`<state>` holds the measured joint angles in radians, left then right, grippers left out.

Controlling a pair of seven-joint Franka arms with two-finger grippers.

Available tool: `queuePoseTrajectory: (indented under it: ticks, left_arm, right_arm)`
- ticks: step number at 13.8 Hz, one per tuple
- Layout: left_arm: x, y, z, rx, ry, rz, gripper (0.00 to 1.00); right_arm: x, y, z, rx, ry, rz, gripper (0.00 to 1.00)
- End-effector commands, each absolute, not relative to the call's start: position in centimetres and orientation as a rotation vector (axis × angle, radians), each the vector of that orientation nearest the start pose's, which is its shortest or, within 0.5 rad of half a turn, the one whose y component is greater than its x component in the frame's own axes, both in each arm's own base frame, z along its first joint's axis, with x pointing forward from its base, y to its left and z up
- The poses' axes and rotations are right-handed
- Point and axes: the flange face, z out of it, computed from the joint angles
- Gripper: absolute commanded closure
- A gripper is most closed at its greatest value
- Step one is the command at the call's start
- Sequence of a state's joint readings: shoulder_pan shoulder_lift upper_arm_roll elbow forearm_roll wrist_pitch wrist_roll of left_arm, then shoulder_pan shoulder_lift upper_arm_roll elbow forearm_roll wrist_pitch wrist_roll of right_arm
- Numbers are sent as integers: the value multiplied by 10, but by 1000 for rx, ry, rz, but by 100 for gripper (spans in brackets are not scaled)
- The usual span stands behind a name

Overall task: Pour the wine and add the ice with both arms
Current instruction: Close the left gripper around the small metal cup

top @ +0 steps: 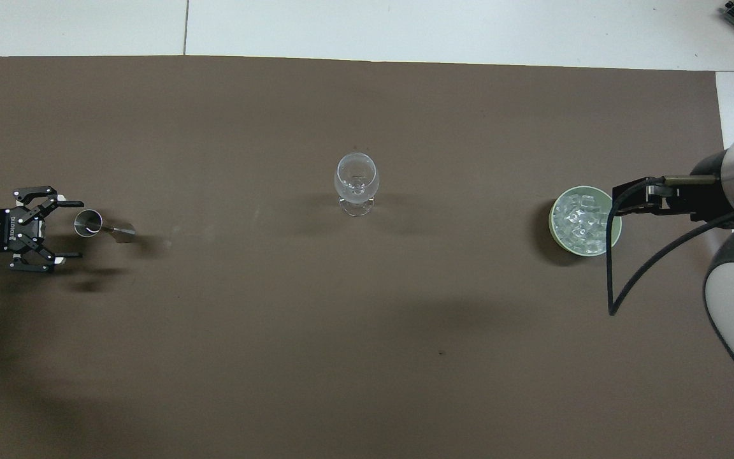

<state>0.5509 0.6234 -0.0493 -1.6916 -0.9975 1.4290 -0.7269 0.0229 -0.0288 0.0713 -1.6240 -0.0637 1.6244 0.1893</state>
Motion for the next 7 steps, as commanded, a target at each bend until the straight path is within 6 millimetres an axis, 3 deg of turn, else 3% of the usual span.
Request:
queuePoseTrajectory:
  ticks: [1, 7]
  left_arm:
    - [581, 196, 236, 1380, 1431, -1079, 0]
    - [586, 185, 229, 1377, 1427, -1085, 0]
  right_arm:
    - [542, 45, 621, -3188, 124, -62, 0]
    - [542, 45, 621, -3188, 124, -62, 0]
